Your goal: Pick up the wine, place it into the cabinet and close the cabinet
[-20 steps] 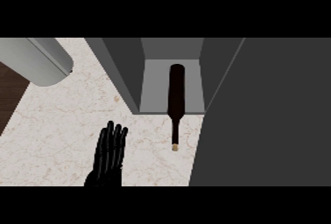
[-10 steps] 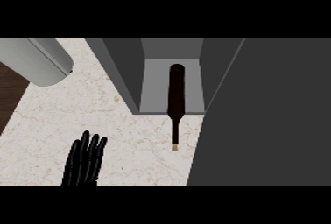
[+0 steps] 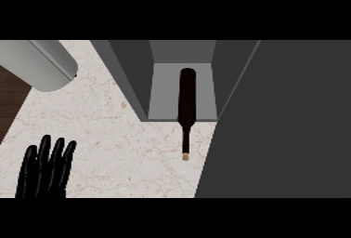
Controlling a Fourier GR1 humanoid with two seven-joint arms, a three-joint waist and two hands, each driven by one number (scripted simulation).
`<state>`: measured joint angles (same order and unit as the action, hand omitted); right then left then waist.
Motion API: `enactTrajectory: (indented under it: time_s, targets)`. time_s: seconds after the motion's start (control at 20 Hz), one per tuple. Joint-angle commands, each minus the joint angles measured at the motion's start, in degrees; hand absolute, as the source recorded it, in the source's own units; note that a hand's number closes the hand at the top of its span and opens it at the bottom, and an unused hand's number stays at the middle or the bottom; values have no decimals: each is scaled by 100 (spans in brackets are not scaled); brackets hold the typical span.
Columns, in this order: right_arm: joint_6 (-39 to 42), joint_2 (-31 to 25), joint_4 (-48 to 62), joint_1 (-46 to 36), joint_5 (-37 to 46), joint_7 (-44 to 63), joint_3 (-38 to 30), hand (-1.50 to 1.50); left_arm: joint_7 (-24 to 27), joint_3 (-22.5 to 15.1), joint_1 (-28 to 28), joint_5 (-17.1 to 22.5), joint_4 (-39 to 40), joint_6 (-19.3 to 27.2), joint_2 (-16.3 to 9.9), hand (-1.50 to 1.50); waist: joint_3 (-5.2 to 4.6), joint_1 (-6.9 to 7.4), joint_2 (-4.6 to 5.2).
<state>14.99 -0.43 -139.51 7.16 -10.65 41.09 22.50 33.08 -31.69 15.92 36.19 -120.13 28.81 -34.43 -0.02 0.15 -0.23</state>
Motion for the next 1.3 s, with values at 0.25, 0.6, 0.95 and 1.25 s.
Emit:
enactTrajectory:
  time_s: [0.25, 0.6, 0.95, 1.25]
  targets:
    - [-57, 41, -817, 105, 286, 342, 1630, 150, 457, 1337, 1058, 851, 105, -1303, -658, -150, -12, 47, -27]
    - [-1144, 43, -603, -408, 1259, 255, 3068, 150, -5, 1966, 823, 1246, 253, -1601, -766, -150, -10, -35, -28]
    - [-2119, 25, 40, -1100, 1637, 5, 3361, 150, -276, 2413, 965, 1492, 7, -1925, -1079, -150, -21, 69, -48]
    - [-3017, 26, 549, -2088, 2050, 0, 3686, 150, -396, 2750, 833, 1781, 355, -2228, -1020, -150, -20, 58, -24]
